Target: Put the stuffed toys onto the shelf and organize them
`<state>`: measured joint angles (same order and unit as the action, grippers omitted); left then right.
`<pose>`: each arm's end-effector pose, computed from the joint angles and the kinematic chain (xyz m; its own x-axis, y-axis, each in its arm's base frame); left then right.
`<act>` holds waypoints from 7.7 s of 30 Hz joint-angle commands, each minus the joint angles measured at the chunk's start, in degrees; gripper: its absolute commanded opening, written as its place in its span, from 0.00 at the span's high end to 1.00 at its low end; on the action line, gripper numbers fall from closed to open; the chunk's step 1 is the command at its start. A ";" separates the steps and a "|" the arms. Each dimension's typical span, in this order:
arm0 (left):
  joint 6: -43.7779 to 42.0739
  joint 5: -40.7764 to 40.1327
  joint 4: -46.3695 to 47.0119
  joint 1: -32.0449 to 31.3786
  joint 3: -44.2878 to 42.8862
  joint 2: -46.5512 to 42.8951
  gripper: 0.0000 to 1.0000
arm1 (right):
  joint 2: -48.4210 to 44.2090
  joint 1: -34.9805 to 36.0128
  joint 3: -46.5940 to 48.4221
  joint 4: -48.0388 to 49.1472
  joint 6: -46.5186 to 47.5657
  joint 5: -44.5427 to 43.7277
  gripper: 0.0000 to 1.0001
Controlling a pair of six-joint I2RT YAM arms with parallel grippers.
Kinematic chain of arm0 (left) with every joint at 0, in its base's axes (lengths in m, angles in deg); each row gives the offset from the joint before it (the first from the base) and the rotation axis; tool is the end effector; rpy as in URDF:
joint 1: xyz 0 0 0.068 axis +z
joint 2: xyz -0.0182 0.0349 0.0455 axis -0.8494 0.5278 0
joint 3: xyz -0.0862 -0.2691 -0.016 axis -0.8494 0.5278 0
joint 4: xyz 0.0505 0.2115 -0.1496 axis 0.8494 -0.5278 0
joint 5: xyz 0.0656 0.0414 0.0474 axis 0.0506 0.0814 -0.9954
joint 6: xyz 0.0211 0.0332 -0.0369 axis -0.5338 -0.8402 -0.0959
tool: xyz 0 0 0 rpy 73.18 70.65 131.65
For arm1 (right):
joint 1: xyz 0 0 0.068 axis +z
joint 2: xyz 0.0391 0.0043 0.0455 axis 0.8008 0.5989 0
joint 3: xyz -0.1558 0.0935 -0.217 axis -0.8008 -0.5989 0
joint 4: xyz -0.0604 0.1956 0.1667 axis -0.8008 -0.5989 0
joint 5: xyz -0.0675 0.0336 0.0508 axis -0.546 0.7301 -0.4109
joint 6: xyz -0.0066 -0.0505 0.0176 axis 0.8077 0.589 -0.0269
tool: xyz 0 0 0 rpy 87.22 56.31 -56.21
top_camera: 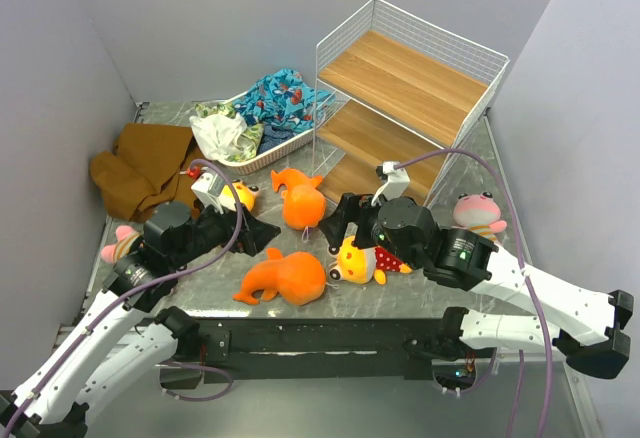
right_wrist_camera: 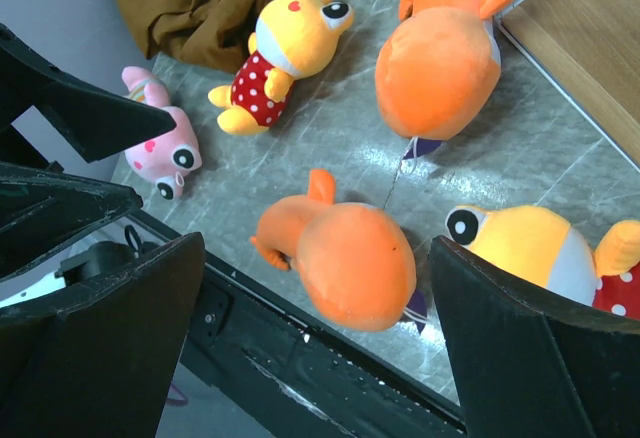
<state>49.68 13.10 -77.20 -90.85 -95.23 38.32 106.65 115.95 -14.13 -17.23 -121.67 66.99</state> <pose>0.1116 -0.0818 0.3343 -0.5549 -0.2411 -0.7962 0.5028 0.6653 -0.5519 0.1032 0.1720 0.3740 -0.5829 0.2045 -0.7863 -0.3884 0.7799 0.4908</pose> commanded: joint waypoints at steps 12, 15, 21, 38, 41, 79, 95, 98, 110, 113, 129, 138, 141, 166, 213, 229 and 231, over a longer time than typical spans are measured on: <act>1.36 -2.41 0.69 0.10 0.31 -0.44 0.03 | 5.15 -0.08 4.78 -3.30 -3.15 -2.94 0.00; 4.59 -6.97 -0.63 0.10 0.32 -0.27 0.03 | 6.47 -0.07 4.70 -4.54 -1.76 -0.31 0.01; 12.96 -13.50 -7.31 0.10 1.28 4.56 0.01 | 9.10 -0.07 2.24 0.55 1.41 6.46 0.15; 16.58 -21.23 -15.66 0.10 -2.41 4.57 0.02 | 28.43 4.31 -4.36 13.83 4.83 11.04 0.27; 13.51 -18.43 -15.67 0.19 -3.99 4.13 0.01 | 29.59 5.46 -3.48 13.93 6.60 8.07 0.57; 4.00 34.14 -4.06 0.10 -22.54 3.60 0.05 | -15.32 5.99 -8.66 36.42 73.93 27.04 1.00; 0.49 21.77 -6.25 0.10 -27.97 8.77 0.99 | -15.41 5.90 -5.68 37.22 69.46 16.68 0.63; -3.99 13.94 -11.34 0.10 -35.35 13.77 0.99 | -15.15 5.90 0.11 32.22 60.86 13.15 0.34; -16.92 -2.33 -13.39 0.01 -64.27 35.48 0.99 | -15.94 5.99 9.00 26.14 53.54 20.00 0.00; -18.15 -1.54 -9.09 -0.51 -68.85 38.48 0.99 | -16.38 5.99 9.27 27.36 53.36 21.05 0.00; -30.54 -17.09 -1.44 -12.02 -85.56 57.39 0.99 | -20.77 5.99 3.29 31.94 55.12 22.64 0.00; -39.14 -26.05 8.14 -15.80 -84.85 62.57 0.99 | -19.80 5.90 2.59 32.20 54.68 23.69 0.00; -41.87 -27.73 8.16 -16.42 -87.31 65.56 0.95 | -20.07 5.99 2.41 32.12 54.51 23.43 0.00; -41.97 -30.10 11.14 -18.18 -84.51 64.61 0.18 | -20.68 5.90 2.59 32.56 53.45 21.41 0.00; 11.91 -26.33 17.11 -4.29 -8.46 38.73 0.09 | -9.96 6.17 -6.46 14.62 23.48 5.85 0.20; 8.75 -17.72 22.31 -2.54 -9.89 52.04 0.98 | -10.40 6.17 -7.25 14.19 22.52 4.19 0.23; 8.22 -15.17 20.37 -2.45 -7.53 47.75 0.99 | -10.40 6.17 -7.00 13.49 18.92 3.31 0.23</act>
<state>59.34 -6.53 -56.44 -93.71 -104.69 91.87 97.08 122.07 -21.16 -4.44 -98.65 72.63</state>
